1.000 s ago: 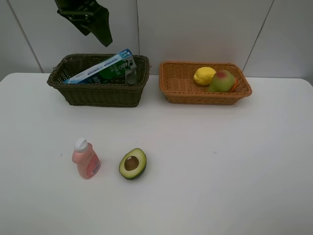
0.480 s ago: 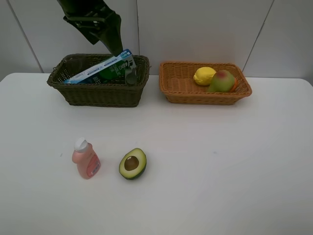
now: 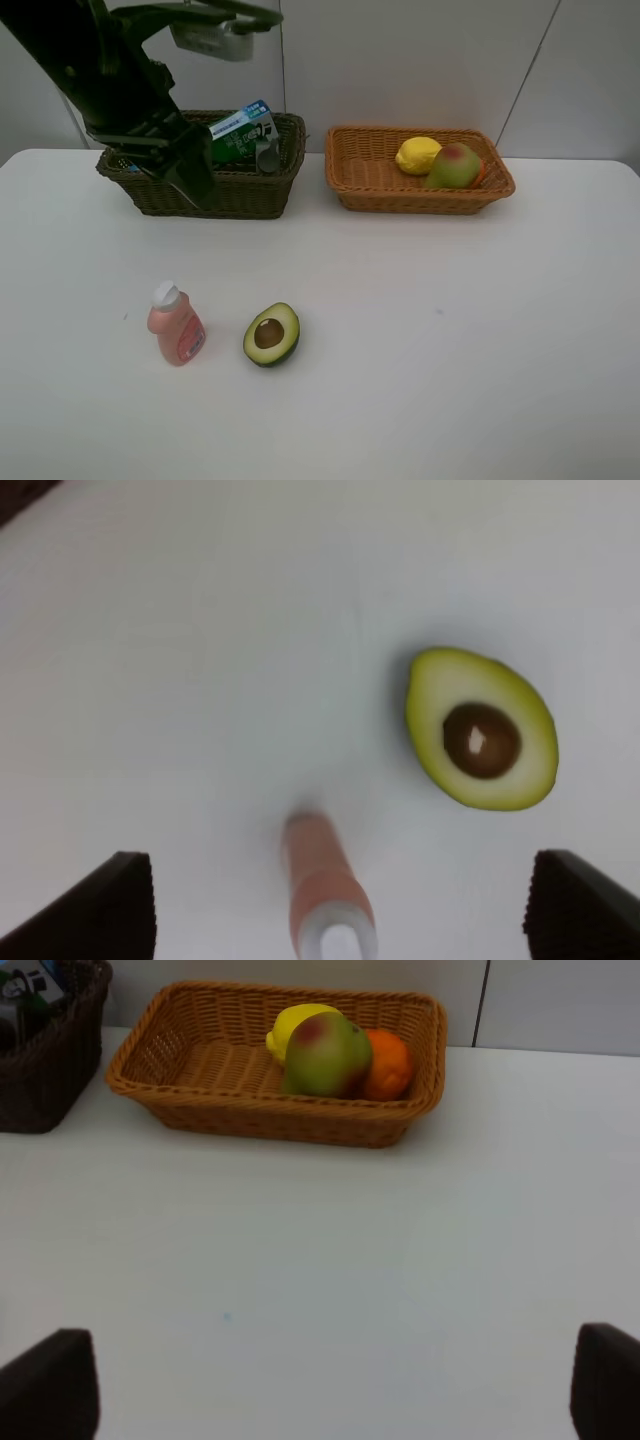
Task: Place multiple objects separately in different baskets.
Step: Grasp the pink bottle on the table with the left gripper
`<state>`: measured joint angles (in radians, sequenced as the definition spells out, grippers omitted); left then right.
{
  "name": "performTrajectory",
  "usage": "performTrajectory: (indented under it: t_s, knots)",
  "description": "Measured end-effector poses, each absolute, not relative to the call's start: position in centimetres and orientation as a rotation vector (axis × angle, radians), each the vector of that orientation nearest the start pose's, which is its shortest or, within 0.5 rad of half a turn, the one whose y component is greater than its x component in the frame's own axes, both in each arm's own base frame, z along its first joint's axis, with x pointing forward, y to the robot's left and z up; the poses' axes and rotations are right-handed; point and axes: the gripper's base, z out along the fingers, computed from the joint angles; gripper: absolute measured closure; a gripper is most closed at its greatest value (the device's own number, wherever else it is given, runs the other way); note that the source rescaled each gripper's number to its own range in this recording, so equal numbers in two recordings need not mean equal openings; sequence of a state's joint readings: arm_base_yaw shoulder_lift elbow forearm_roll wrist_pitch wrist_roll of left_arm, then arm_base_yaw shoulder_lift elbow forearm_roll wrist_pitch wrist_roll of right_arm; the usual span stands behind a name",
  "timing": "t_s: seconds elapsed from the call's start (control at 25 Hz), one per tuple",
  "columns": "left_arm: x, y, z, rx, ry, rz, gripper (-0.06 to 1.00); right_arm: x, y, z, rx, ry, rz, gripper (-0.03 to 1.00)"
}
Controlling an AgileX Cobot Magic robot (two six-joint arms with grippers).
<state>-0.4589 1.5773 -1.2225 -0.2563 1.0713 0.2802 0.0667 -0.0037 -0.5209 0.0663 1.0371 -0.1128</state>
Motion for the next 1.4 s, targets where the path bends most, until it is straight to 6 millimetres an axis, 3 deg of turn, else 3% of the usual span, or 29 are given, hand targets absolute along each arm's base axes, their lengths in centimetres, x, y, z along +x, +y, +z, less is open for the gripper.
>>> performTrajectory:
  t_s: [0.32,0.72,1.16,1.4]
  knots:
    - [24.8,-14.4,22.8,0.838,2.875,-0.36,-0.03,-0.7,0.5,28.5,-0.182,1.986,0.049,-0.03]
    - [23.5,-13.5,19.6,0.728,2.937,-0.322,-0.03,-0.7,0.5,28.5,-0.182,1.986,0.049,-0.03]
    - [24.1,-13.8,15.3,0.743,3.081,-0.286,-0.03,-0.7,0.5,28.5,-0.182,1.986,0.049,-0.03]
    - [24.4,-14.0,14.4,0.736,3.087,-0.29,-0.03,-0.7,0.5,28.5,-0.182,1.986,0.049,-0.03]
